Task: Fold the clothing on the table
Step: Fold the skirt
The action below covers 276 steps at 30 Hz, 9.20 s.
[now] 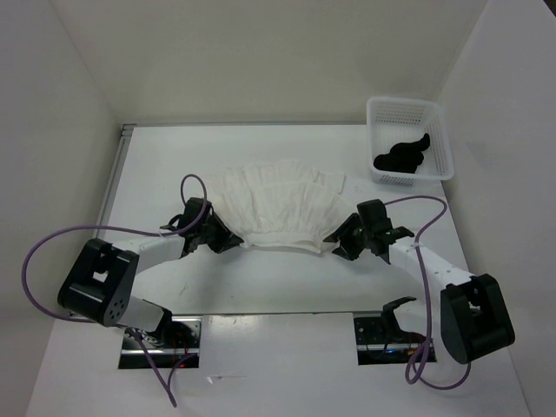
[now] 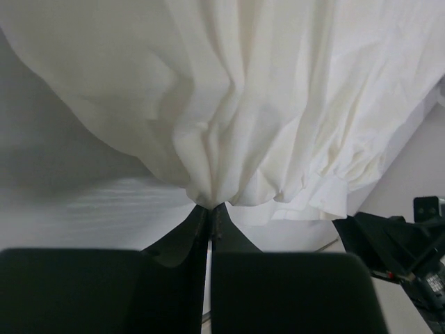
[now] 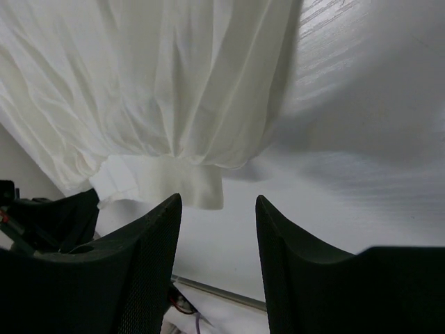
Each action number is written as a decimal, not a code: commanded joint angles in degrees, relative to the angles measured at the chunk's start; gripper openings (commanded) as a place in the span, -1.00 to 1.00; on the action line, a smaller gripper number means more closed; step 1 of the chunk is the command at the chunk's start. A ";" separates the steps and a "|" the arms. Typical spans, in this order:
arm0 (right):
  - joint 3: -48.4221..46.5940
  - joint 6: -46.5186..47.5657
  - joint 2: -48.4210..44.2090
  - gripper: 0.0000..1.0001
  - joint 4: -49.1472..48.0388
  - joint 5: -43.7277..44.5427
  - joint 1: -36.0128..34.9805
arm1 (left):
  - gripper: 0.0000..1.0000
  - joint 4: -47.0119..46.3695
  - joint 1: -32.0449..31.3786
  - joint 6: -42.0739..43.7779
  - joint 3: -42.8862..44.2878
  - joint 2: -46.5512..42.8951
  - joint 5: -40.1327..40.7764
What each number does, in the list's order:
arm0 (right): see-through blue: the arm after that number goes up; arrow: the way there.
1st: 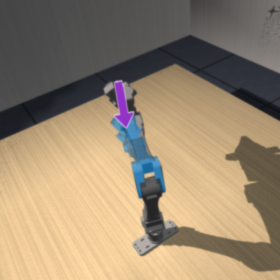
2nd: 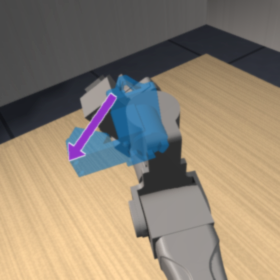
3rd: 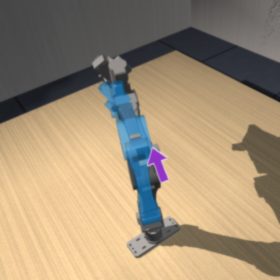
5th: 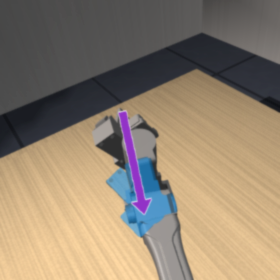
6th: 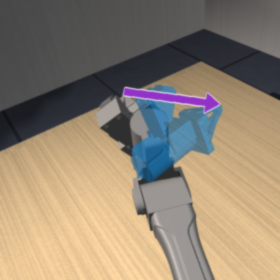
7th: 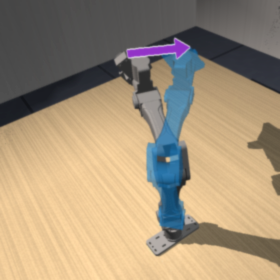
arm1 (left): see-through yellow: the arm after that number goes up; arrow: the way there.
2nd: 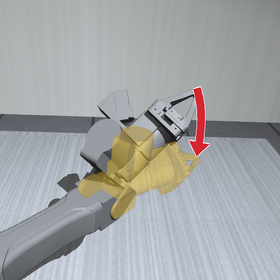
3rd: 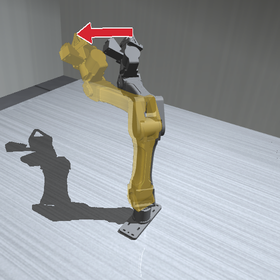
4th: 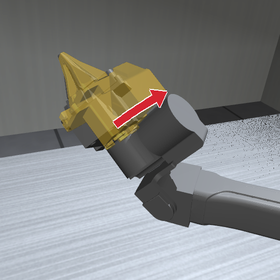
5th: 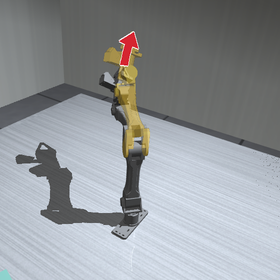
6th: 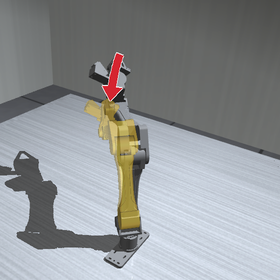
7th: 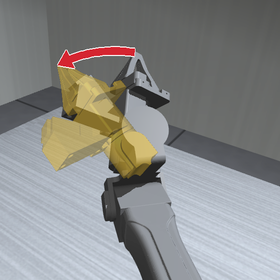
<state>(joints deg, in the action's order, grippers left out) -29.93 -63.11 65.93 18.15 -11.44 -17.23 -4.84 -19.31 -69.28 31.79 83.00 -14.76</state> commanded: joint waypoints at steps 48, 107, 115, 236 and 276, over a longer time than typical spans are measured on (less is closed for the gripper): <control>-4.09 3.44 -0.96 -1.00 3.02 -0.25 -1.75 | -1.00 16.26 -0.11 11.80 3.10 -13.39 5.01; -33.69 16.17 26.18 -0.31 -6.46 17.51 -2.45 | 0.84 10.11 4.19 17.76 34.47 15.88 -0.34; -36.51 25.57 19.59 -0.55 2.14 12.85 -9.20 | -0.18 13.45 4.19 26.73 29.56 2.96 -5.35; -53.20 61.36 48.16 -1.00 16.21 -24.60 -12.91 | -1.00 12.58 -0.11 27.35 42.13 30.73 -11.78; -61.82 56.26 61.77 -1.00 11.20 -17.21 -6.06 | -0.49 10.12 0.94 26.30 38.26 10.51 -12.03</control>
<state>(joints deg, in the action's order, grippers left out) -92.53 -7.09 126.89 32.25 -30.85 -23.97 8.14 -18.65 -43.51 70.87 97.01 -25.32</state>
